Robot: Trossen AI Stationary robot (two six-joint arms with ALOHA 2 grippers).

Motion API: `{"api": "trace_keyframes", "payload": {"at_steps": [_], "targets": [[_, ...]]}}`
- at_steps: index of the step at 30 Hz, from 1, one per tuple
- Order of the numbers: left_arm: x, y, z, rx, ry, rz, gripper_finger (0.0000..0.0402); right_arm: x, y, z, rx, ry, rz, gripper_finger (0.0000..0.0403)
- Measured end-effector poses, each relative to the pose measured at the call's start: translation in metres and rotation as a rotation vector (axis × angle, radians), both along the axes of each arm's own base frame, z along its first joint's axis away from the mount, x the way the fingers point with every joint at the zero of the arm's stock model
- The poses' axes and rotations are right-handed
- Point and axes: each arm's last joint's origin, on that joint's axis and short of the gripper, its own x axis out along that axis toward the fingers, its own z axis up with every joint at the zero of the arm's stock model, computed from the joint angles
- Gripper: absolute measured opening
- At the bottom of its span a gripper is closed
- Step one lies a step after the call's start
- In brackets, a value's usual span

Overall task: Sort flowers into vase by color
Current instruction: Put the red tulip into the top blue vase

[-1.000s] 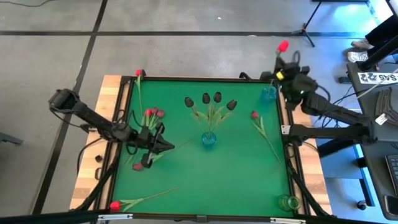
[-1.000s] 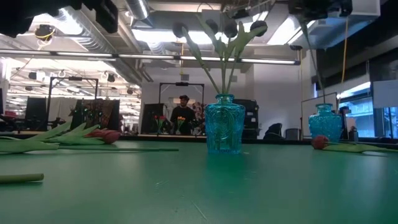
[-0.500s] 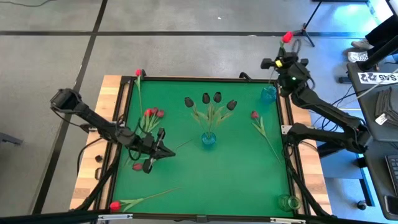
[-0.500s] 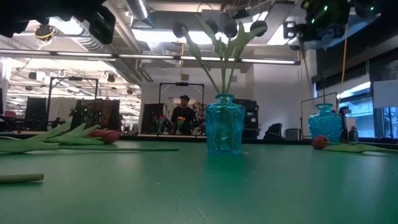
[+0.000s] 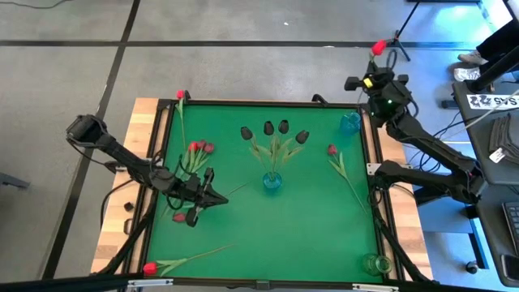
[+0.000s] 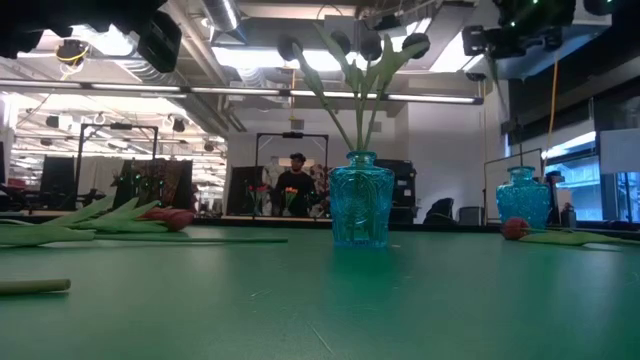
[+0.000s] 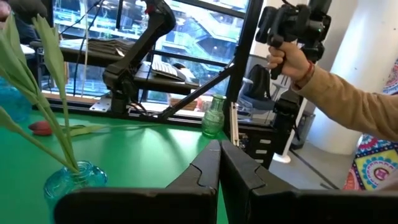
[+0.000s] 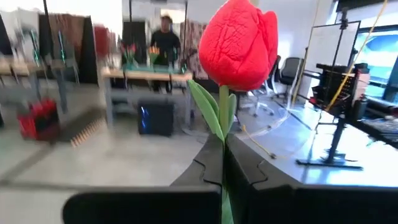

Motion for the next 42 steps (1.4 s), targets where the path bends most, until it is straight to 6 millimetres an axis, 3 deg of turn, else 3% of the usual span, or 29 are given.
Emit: {"api": "trace_keyframes", "payload": {"at_steps": [9, 18, 27, 32, 35, 42], "targets": [[0.000, 0.000, 0.000, -0.011, 0.002, -0.001, 0.0004, -0.004, 0.004, -0.005, 0.049, 0.034, 0.013, 0.0001], [-0.003, -0.006, 0.000, -0.050, 0.010, -0.033, 0.0008, -0.001, 0.001, -0.036, 0.057, 0.031, 0.011, 0.0011], [0.002, 0.005, -0.013, -0.154, 0.160, -0.018, 0.0071, -0.002, 0.002, -0.067, 0.219, 0.120, -0.004, 0.0093], [-0.011, 0.005, -0.053, -0.318, 0.628, 0.050, 0.0117, -0.006, 0.005, -0.079, 0.324, 0.187, -0.010, 0.0146], [-0.022, 0.006, -0.066, -0.359, 0.780, 0.165, 0.0128, -0.010, 0.009, -0.083, 0.373, 0.185, -0.008, 0.0176], [-0.022, 0.006, -0.064, -0.368, 0.780, 0.216, 0.0131, -0.023, 0.026, -0.086, 0.480, 0.082, 0.082, 0.0237]]}}
